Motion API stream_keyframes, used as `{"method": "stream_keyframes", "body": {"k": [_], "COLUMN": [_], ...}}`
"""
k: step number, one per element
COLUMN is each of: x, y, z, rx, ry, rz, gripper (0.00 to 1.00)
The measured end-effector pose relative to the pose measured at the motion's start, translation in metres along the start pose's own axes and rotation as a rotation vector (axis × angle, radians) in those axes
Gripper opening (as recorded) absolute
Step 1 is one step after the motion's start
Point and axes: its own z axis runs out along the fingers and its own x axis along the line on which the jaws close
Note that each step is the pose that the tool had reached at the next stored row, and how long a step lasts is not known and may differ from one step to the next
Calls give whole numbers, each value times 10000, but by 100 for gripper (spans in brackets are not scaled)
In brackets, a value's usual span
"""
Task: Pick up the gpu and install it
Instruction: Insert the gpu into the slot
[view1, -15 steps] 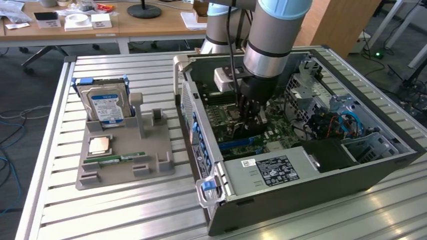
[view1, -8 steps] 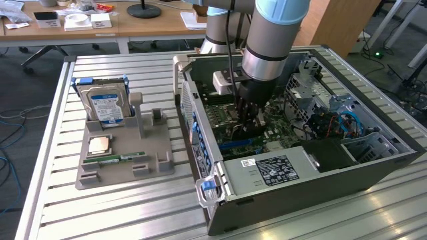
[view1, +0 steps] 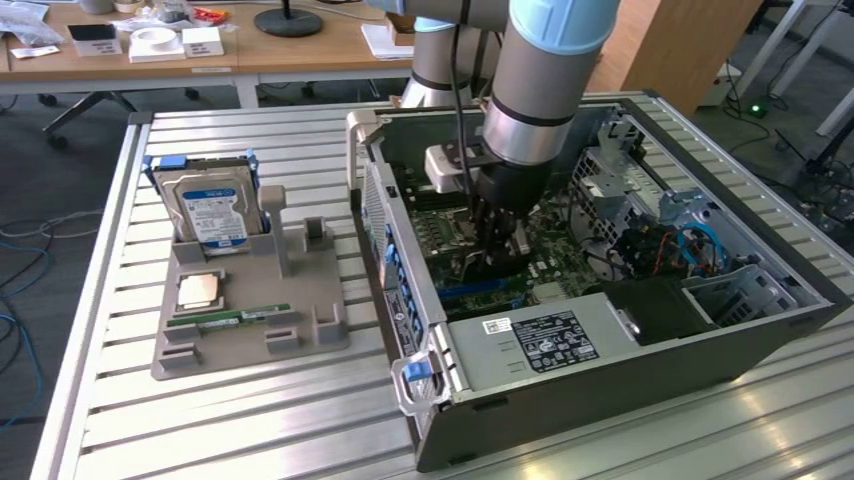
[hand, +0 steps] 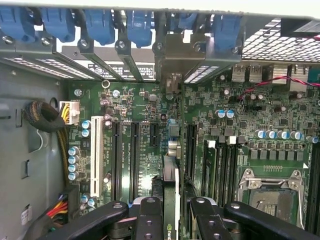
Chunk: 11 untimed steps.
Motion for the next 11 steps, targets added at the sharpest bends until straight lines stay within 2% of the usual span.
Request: {"method": "stream_keyframes", "body": {"k": [11], "x": [-1], "y": [25], "z": [12], "rx": [-1], "ry": [1], "rz": [-3], "gripper": [26]}}
